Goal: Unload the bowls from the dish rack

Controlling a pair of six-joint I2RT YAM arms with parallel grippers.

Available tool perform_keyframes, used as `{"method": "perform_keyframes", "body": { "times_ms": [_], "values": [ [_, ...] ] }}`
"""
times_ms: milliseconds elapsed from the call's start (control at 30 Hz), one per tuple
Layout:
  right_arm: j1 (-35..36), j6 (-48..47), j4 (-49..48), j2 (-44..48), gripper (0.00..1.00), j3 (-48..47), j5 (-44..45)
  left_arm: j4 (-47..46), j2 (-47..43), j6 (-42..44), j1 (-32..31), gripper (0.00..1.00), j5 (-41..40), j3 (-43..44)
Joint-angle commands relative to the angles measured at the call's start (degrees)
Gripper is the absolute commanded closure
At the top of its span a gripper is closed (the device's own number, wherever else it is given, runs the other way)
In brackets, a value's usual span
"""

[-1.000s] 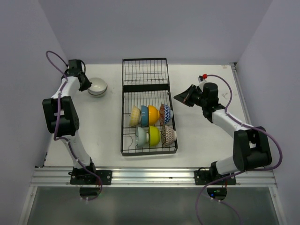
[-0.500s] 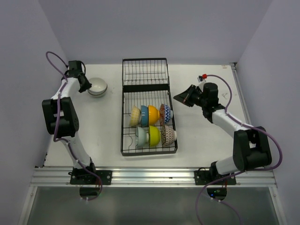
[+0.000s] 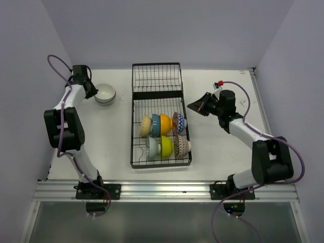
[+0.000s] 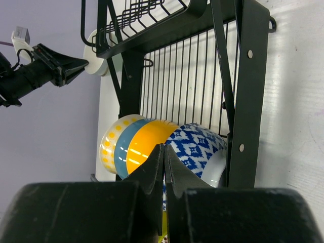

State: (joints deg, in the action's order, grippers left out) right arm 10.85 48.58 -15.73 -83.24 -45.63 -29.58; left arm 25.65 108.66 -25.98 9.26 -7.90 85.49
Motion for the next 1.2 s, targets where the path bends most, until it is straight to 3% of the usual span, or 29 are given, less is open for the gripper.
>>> {"method": "perform_keyframes", "body": {
  "times_ms": [0,300,800,933,1167],
  "values": [
    [-0.1,-0.1,-2.2,0.1,1.00,0.0,-0.9,-2.8,-2.1,0.1,0.6,0.81,-1.1,-0.8],
    [-0.1,-0.4,-2.0,0.1,1.00,-0.1,-0.7,-3.9,-1.9,-0.1,0.5,0.90,-1.2,-2.3],
    [-0.1,-0.3,-2.1,-0.3,1.00,-0.2,-0.8,-4.5,-1.1,-2.1,0.7,0.89,1.4,-3.2],
    [-0.2,-0.5,-1.9,-0.1,1.00,-0.2,-0.8,-5.2,-1.6,-2.5,0.8,0.79,2.5,-3.9],
    [-0.1,-0.5,-1.5,0.3,1.00,-0.3,-0.8,-5.7,-4.9,-2.0,0.8,0.49,2.7,-4.1]
  ]
}}
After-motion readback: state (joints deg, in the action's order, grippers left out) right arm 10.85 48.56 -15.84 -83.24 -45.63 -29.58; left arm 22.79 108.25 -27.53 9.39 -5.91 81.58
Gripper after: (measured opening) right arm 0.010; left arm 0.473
